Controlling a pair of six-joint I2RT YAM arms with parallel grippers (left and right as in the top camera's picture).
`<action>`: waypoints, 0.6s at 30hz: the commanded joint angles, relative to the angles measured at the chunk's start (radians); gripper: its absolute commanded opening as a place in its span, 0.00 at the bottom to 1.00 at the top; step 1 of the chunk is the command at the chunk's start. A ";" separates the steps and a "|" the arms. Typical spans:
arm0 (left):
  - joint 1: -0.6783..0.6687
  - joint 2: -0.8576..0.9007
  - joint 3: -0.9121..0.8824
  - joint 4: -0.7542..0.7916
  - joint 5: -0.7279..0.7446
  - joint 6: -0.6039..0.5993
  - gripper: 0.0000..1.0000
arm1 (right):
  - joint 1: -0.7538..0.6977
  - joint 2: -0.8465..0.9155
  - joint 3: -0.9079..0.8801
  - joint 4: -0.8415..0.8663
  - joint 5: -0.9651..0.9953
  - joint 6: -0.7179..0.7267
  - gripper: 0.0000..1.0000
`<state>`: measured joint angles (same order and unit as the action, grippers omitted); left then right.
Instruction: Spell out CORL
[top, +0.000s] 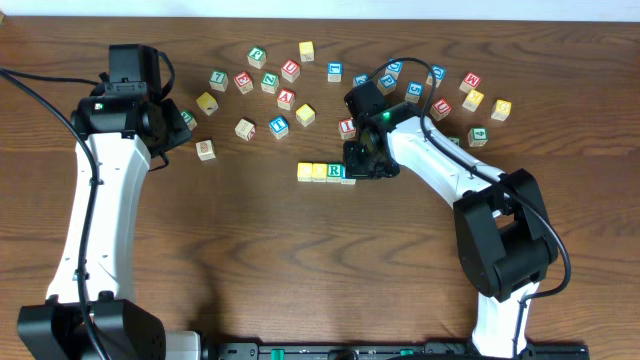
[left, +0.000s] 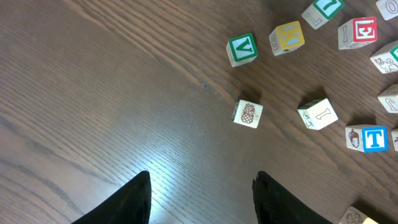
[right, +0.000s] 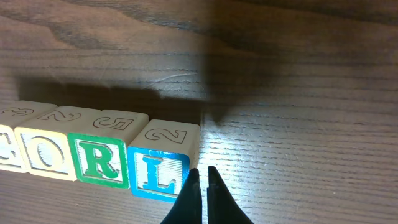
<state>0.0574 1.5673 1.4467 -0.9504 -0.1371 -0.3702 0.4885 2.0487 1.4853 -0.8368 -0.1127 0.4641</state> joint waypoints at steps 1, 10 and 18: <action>0.002 0.010 -0.004 -0.006 -0.005 -0.009 0.52 | 0.010 0.007 -0.003 -0.001 -0.006 0.014 0.01; 0.002 0.010 -0.004 0.001 -0.006 0.004 0.52 | -0.026 0.004 0.032 -0.013 -0.006 -0.019 0.01; 0.003 0.002 0.045 0.022 -0.006 0.080 0.52 | -0.085 -0.075 0.135 -0.109 -0.006 -0.124 0.09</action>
<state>0.0574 1.5673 1.4506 -0.9310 -0.1371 -0.3317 0.4267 2.0415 1.5745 -0.9318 -0.1162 0.4046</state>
